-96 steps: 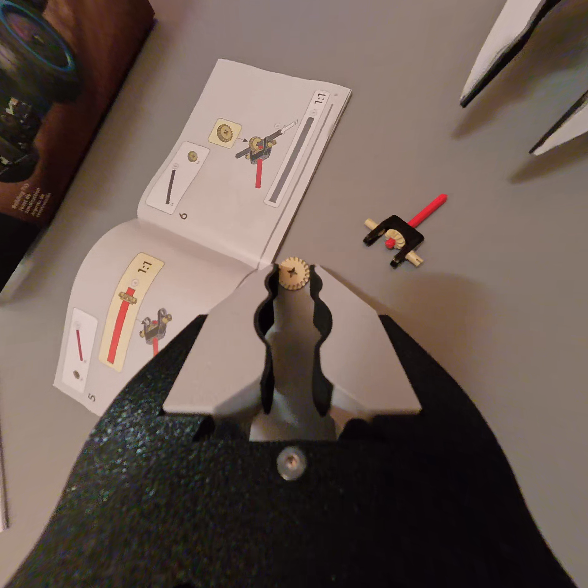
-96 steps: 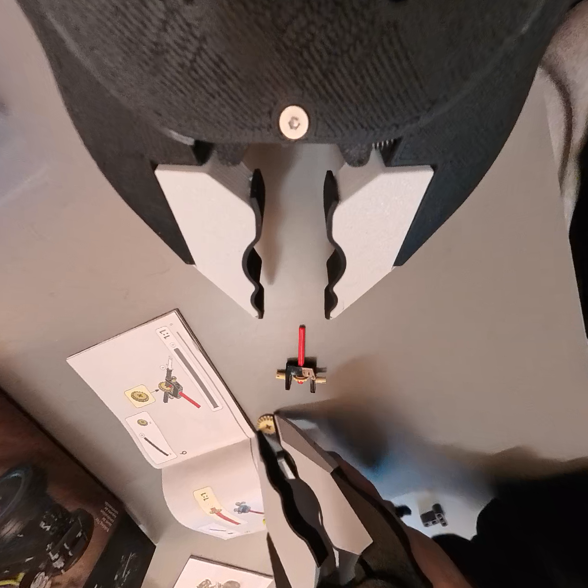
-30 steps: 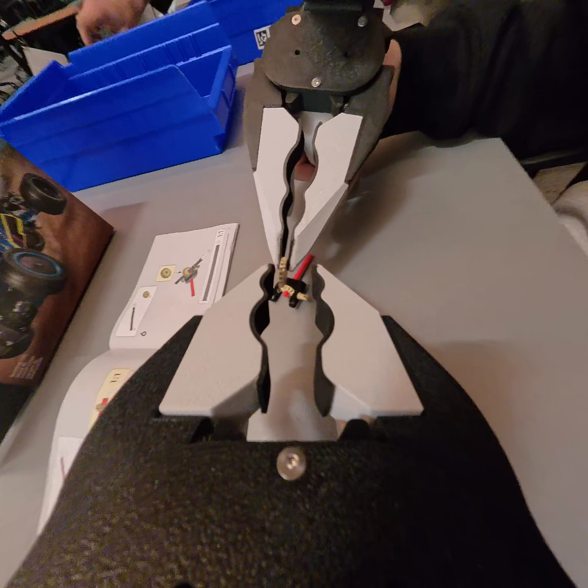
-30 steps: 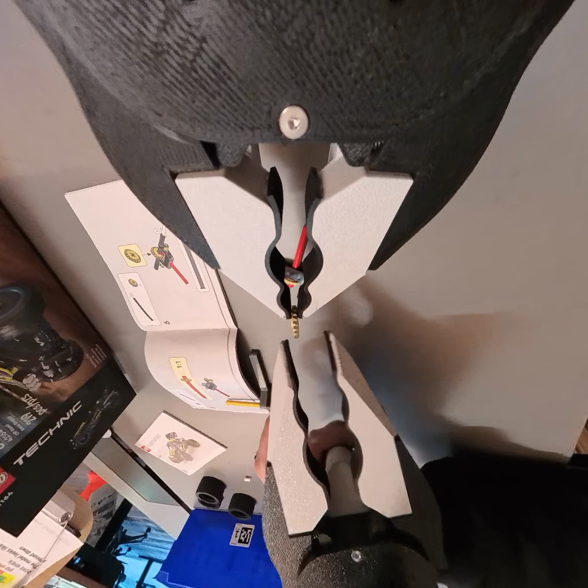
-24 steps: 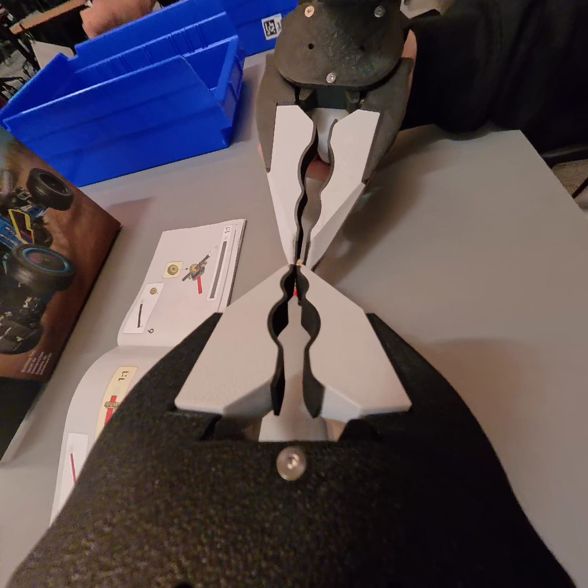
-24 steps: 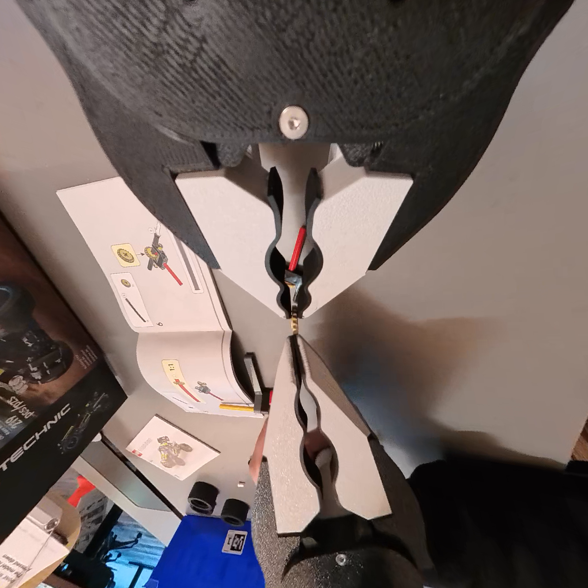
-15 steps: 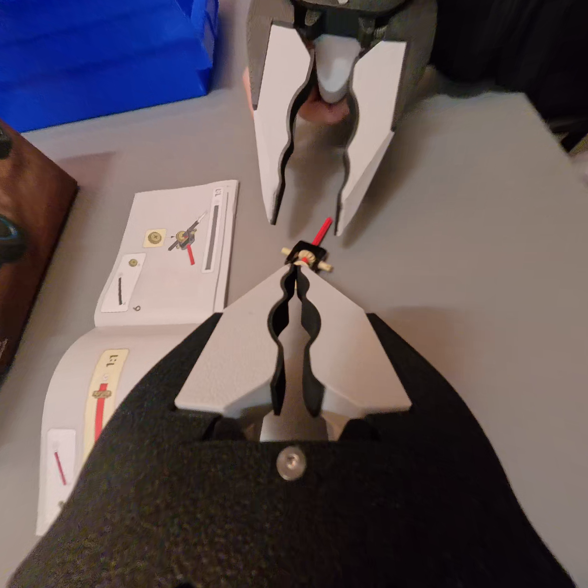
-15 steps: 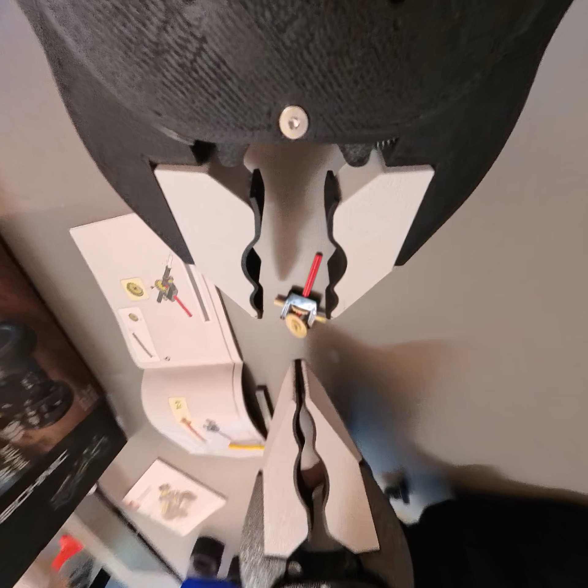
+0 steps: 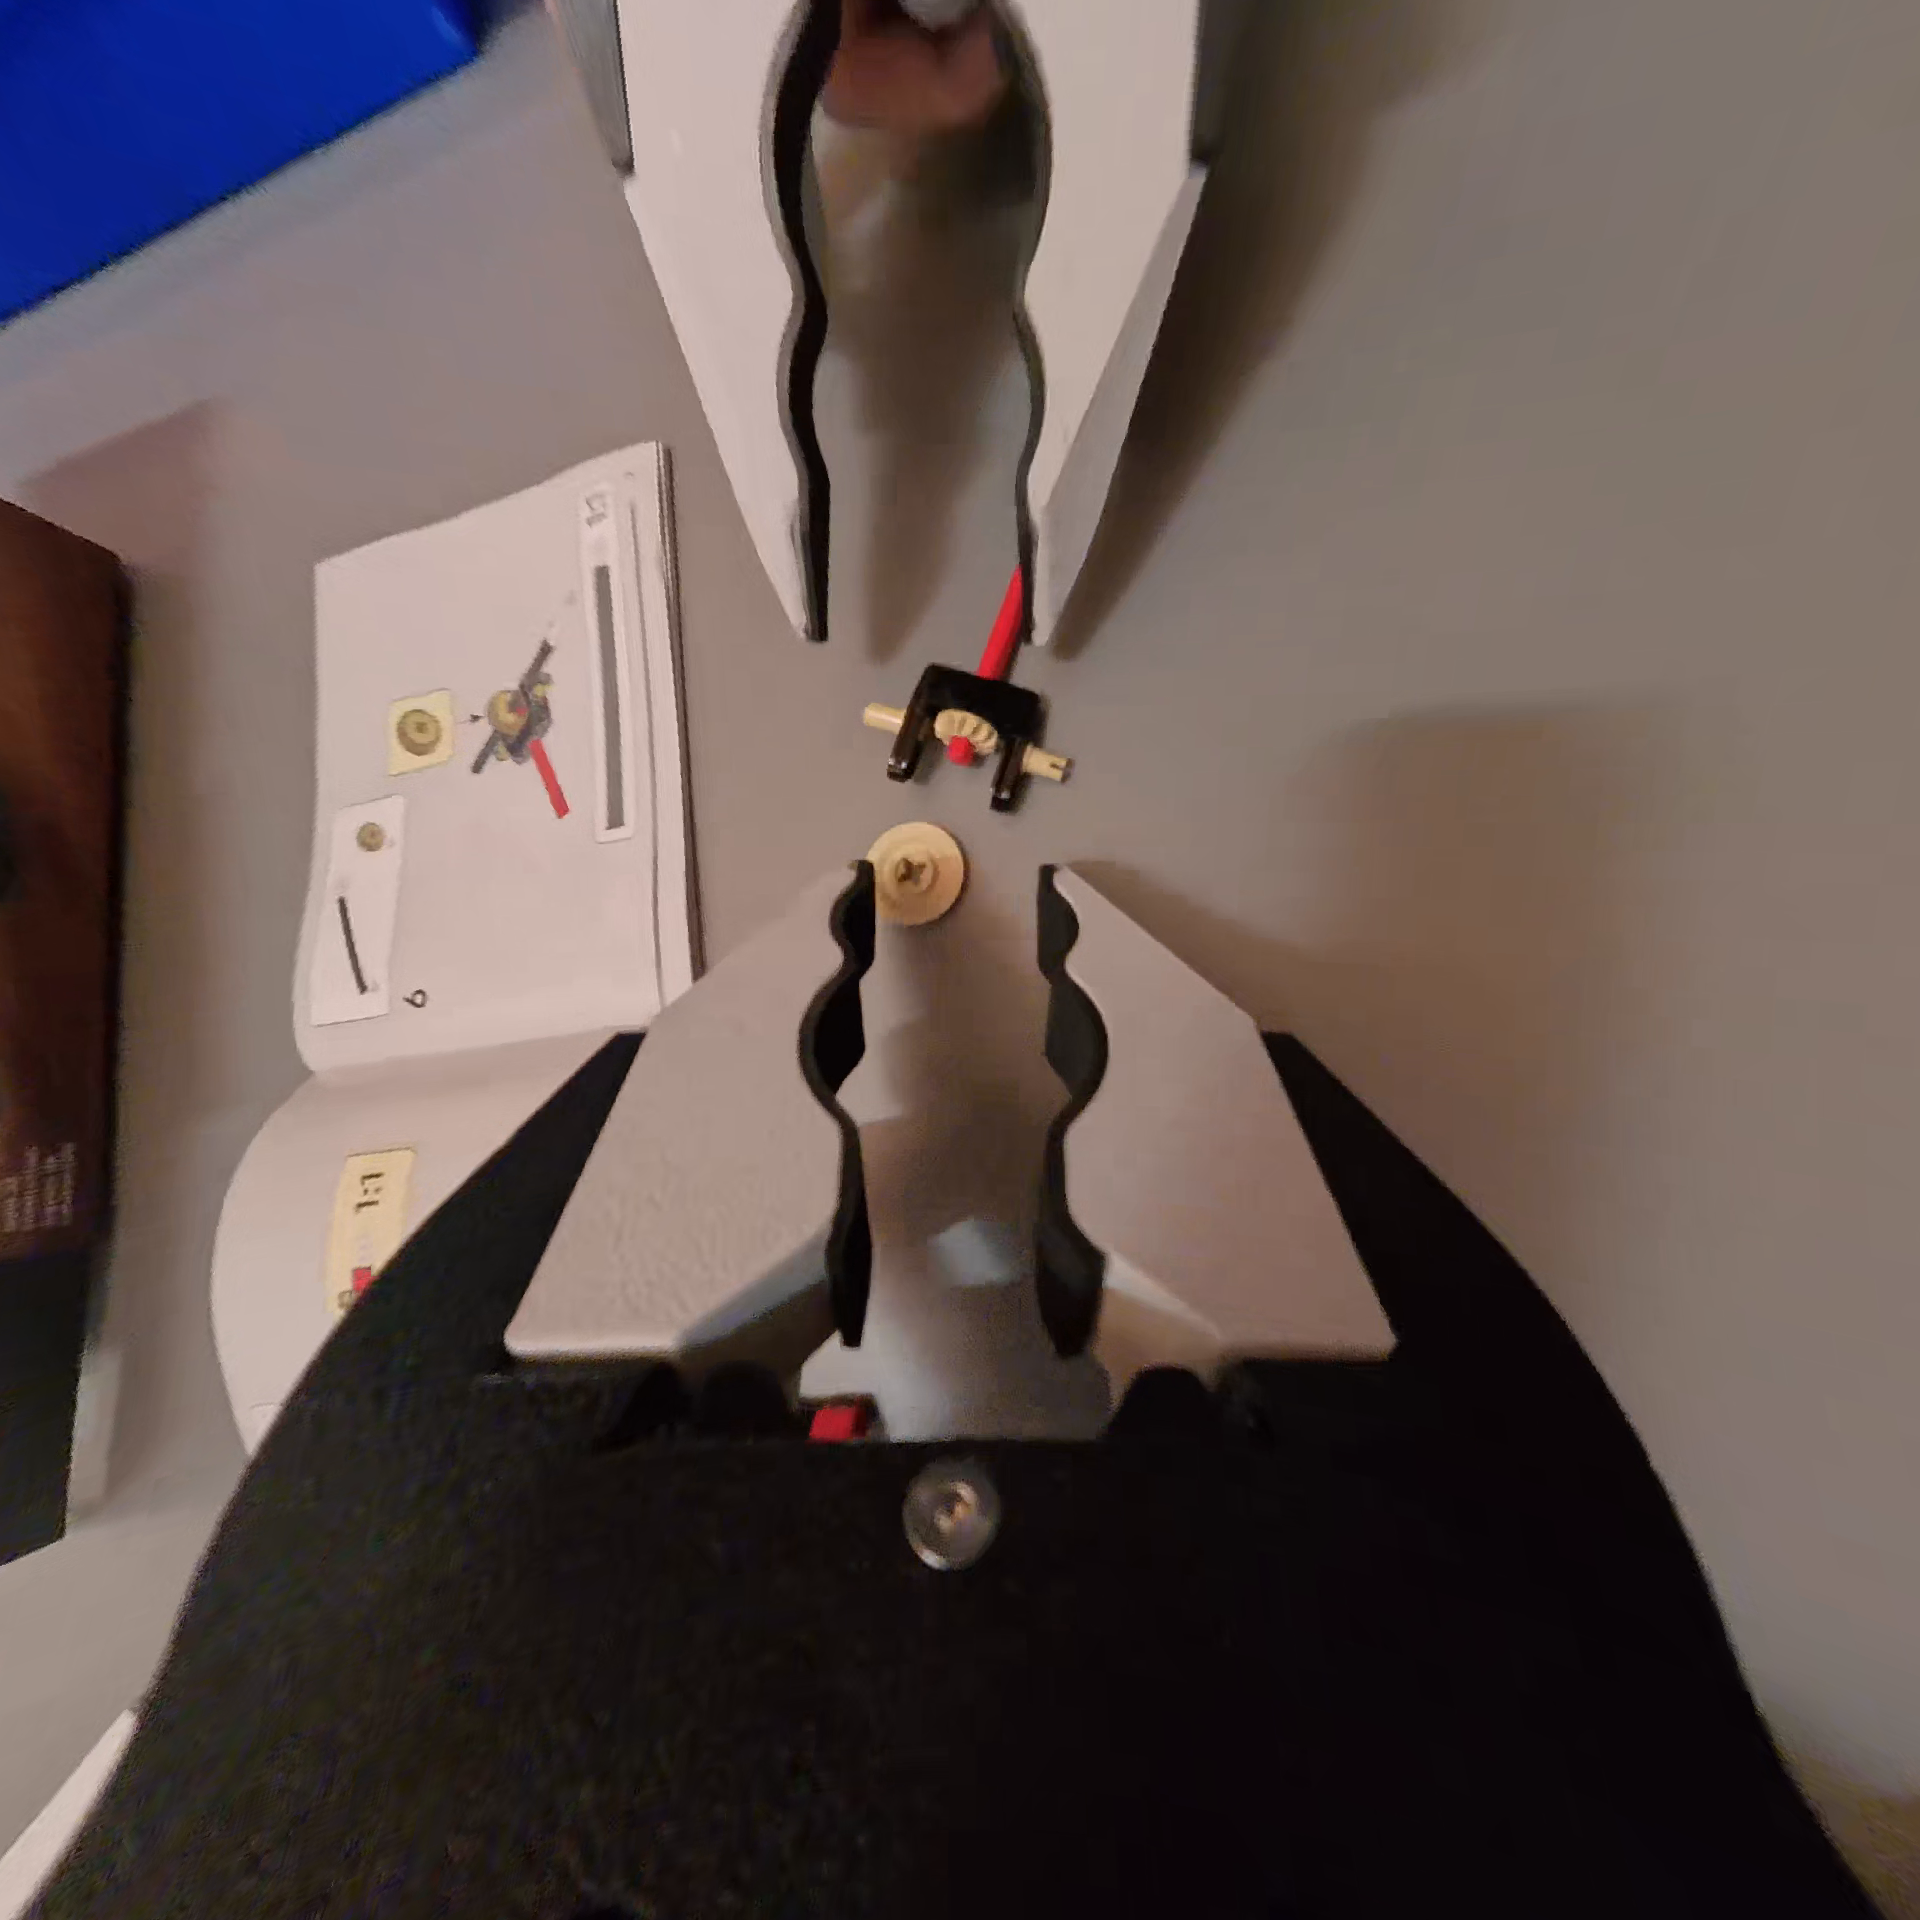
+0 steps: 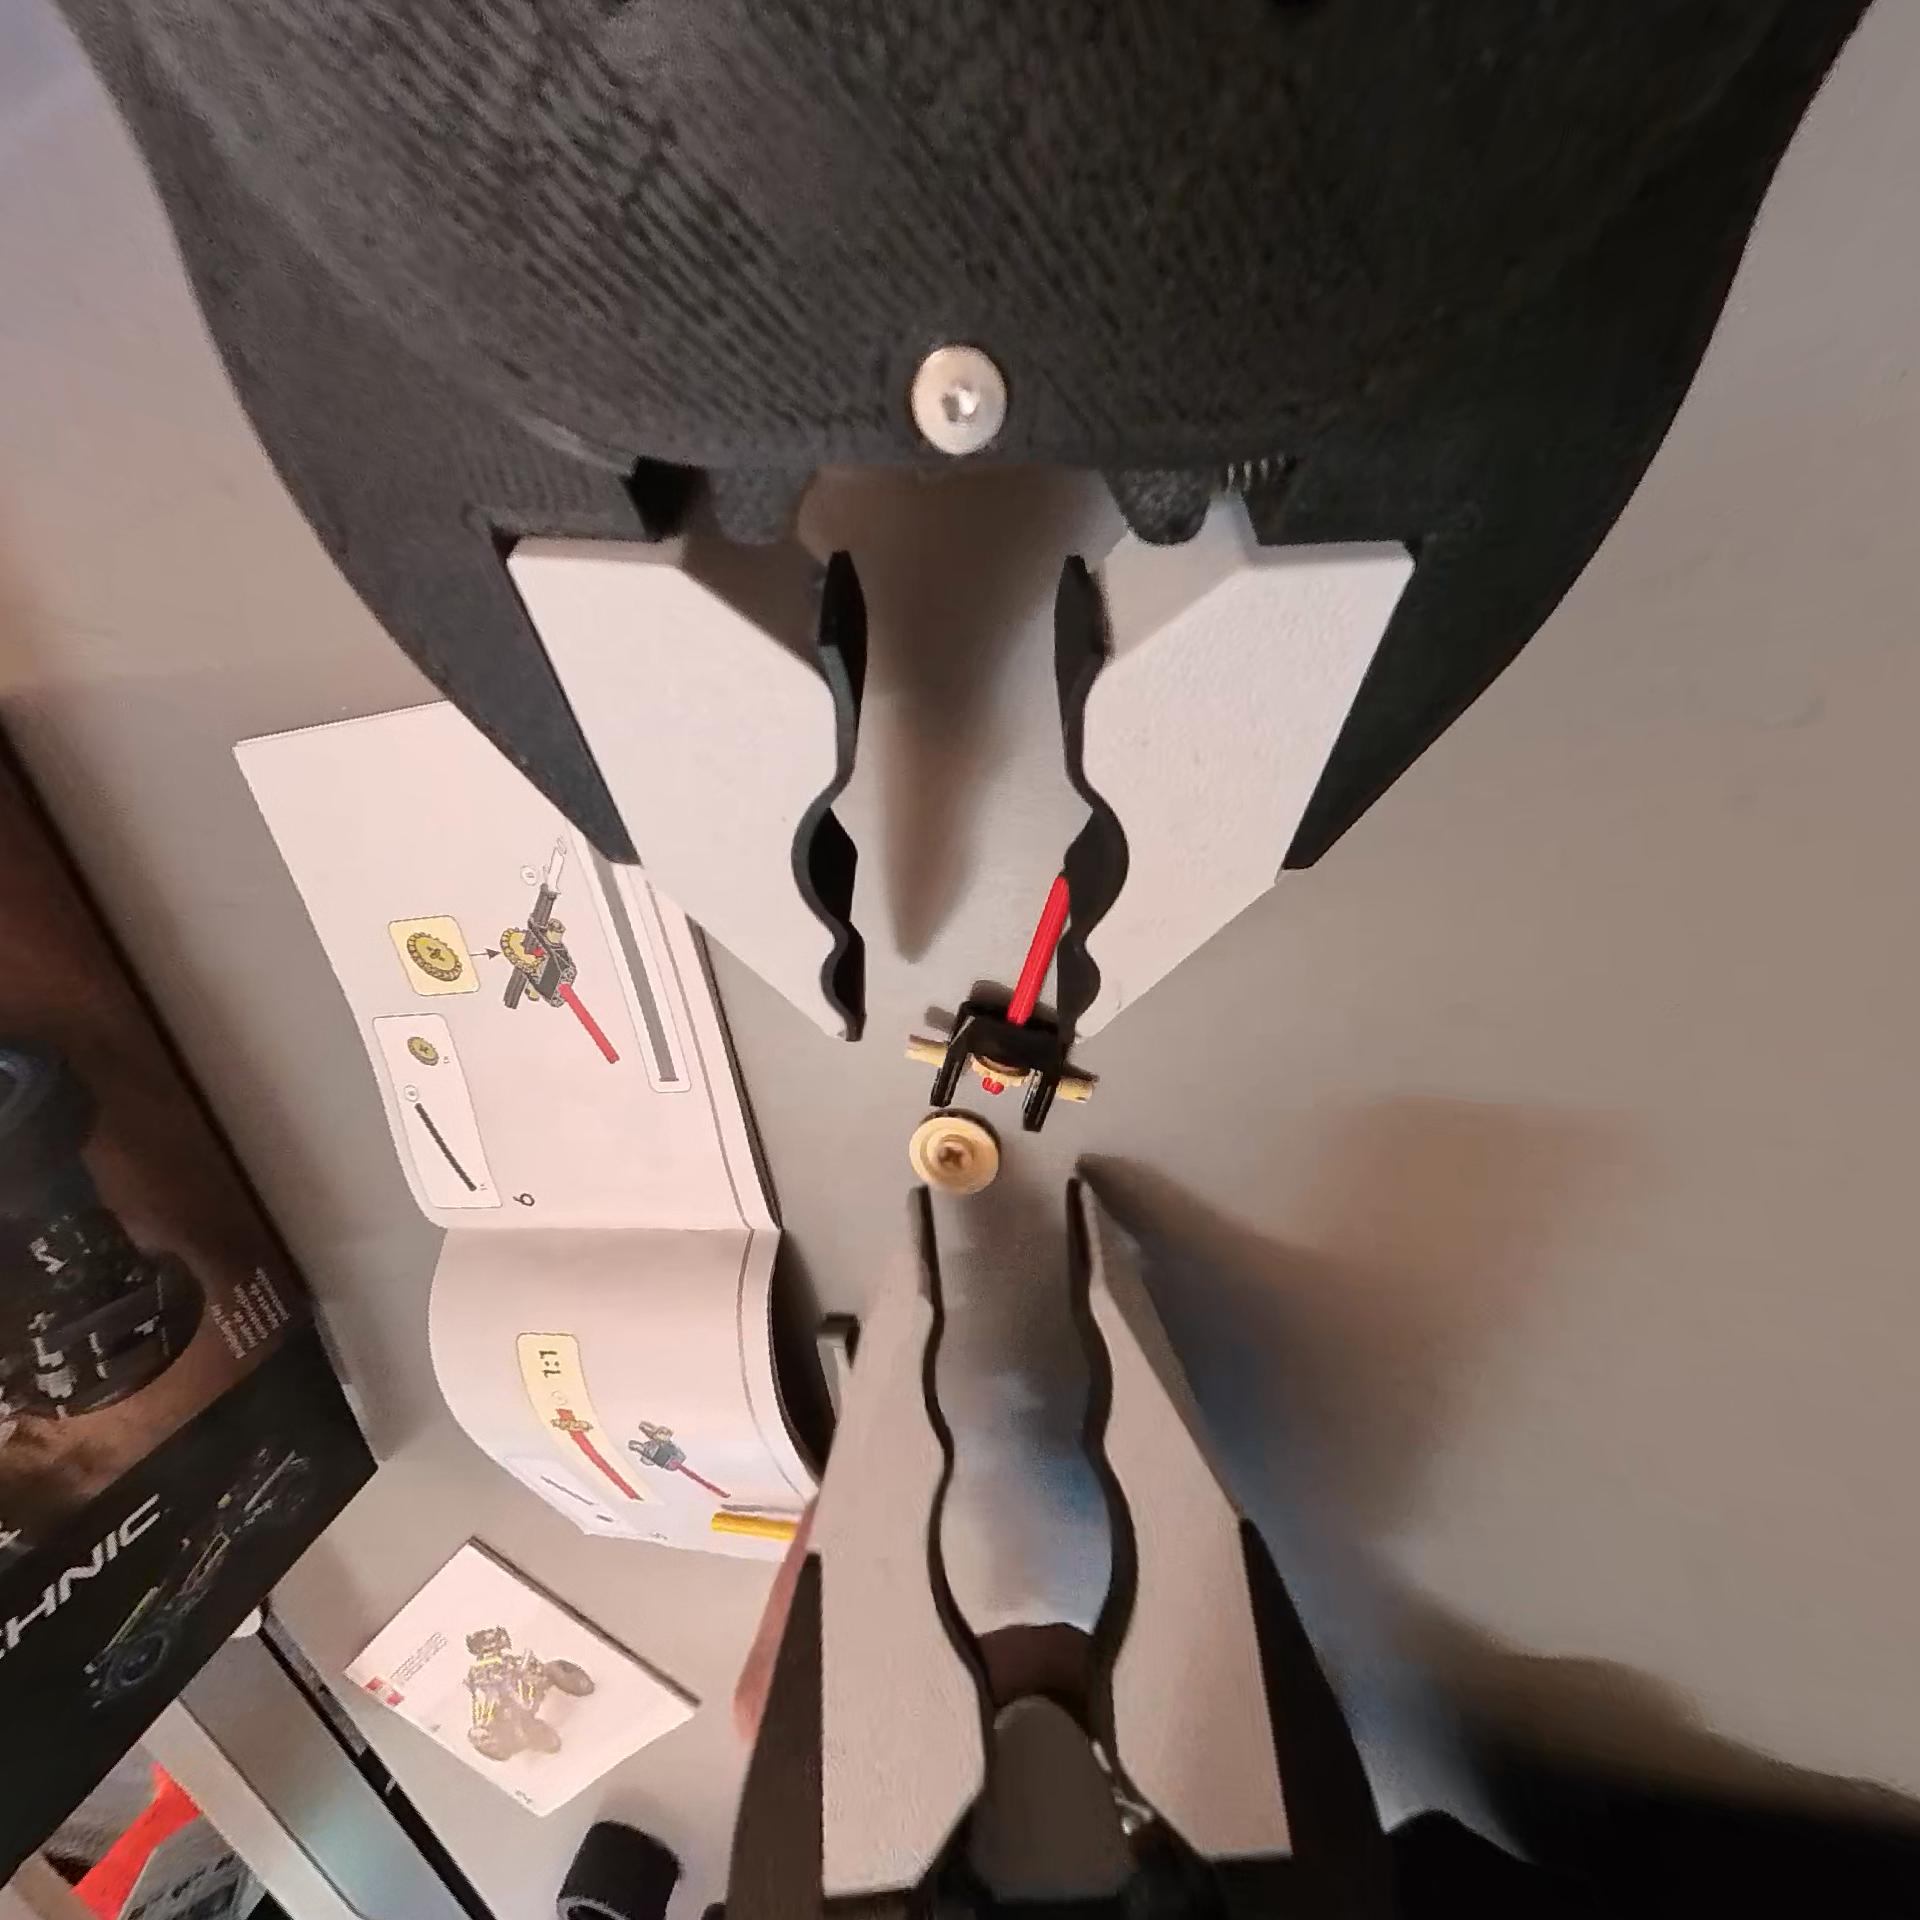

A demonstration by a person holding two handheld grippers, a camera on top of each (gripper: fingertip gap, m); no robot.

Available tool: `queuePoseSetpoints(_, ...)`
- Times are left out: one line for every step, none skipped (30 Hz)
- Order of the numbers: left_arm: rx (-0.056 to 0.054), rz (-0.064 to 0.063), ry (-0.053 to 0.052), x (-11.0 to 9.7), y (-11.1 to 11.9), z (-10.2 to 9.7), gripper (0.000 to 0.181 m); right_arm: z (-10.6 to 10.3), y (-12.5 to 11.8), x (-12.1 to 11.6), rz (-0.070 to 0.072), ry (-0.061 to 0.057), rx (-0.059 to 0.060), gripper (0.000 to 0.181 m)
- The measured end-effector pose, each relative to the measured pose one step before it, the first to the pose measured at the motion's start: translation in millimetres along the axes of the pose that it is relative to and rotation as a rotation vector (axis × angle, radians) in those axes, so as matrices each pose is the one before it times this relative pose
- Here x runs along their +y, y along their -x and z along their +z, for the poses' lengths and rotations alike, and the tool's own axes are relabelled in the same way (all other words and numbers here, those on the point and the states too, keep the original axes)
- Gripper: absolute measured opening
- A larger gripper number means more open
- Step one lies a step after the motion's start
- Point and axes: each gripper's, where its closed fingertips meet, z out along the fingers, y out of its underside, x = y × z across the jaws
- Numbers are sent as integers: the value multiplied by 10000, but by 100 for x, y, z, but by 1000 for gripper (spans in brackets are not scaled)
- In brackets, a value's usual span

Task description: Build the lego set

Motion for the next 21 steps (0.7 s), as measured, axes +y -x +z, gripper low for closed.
queuePoseSetpoints(51, -114, 126, 206, 156, 275, 26, -50, -24, 76, 20, 9, 6, 35)
queuePoseSetpoints(74, -182, 20, 10, 137, 156, 28, -40, -81, 47, 8, 2, 50, 34)
queuePoseSetpoints(41, -266, 78, 48, 189, 95, 26, -23, -28, -25, 11, -34, 20, 34)
queuePoseSetpoints(-46, -321, 146, 117, 252, 51, 22, -21, 97, -92, 25, -61, -51, 33)
queuePoseSetpoints(-50, -288, 109, 82, 155, 62, 17, -43, 85, -142, 8, -79, -22, 33)
queuePoseSetpoints(-10, -203, 6, -3, 6, 86, 12, -42, 66, -212, -23, -122, -9, 33)
queuePoseSetpoints(-27, -102, -81, -51, -37, 69, 12, -32, 8, -193, -26, -99, 16, 32)
queuePoseSetpoints(-60, -61, -101, -23, 6, 15, 11, -19, -88, -98, -22, -35, 63, 31)
queuePoseSetpoints(-52, -87, -86, 8, -15, -3, 11, -4, -77, -46, -51, -7, 43, 30)
queuePoseSetpoints(-59, -87, -87, 4, -13, -18, 11, 15, -64, -30, -65, -19, 52, 30)
queuePoseSetpoints(-85, -76, -95, 23, -2, -35, 11, 32, -84, -62, -78, -33, 78, 30)
queuePoseSetpoints(-99, -121, -100, 56, 2, -67, 11, 17, -53, -114, -143, -45, 85, 30)
queuePoseSetpoints(-47, -195, -98, 92, -43, -117, 11, 9, -117, -200, -249, -71, 156, 29)
queuePoseSetpoints(32, -236, -102, 68, -89, -213, 11, 5, -164, -219, -351, -64, 217, 30)
queuePoseSetpoints(64, -218, -150, -21, -70, -316, 10, 22, -159, -179, -425, -5, 231, 30)
queuePoseSetpoints(60, -236, -221, -167, 3, -397, 0, 65, -116, -136, -428, 57, 201, 30)
queuePoseSetpoints(115, -316, -336, -380, -2, -443, 0, 121, -79, -169, -406, 43, 162, 30)
queuePoseSetpoints(338, -411, -414, -580, -281, -413, 0, 163, 52, -313, -417, -43, 95, 30)
queuePoseSetpoints(414, -446, -320, -501, -390, -283, 0, 174, 134, -397, -353, -85, 54, 31)
queuePoseSetpoints(89, -239, -91, -170, 19, -71, 0, 204, -14, -183, -231, 36, 119, 32)
queuePoseSetpoints(-273, 152, 122, 143, 398, 55, 0, 171, -200, 385, -209, 325, 164, 33)
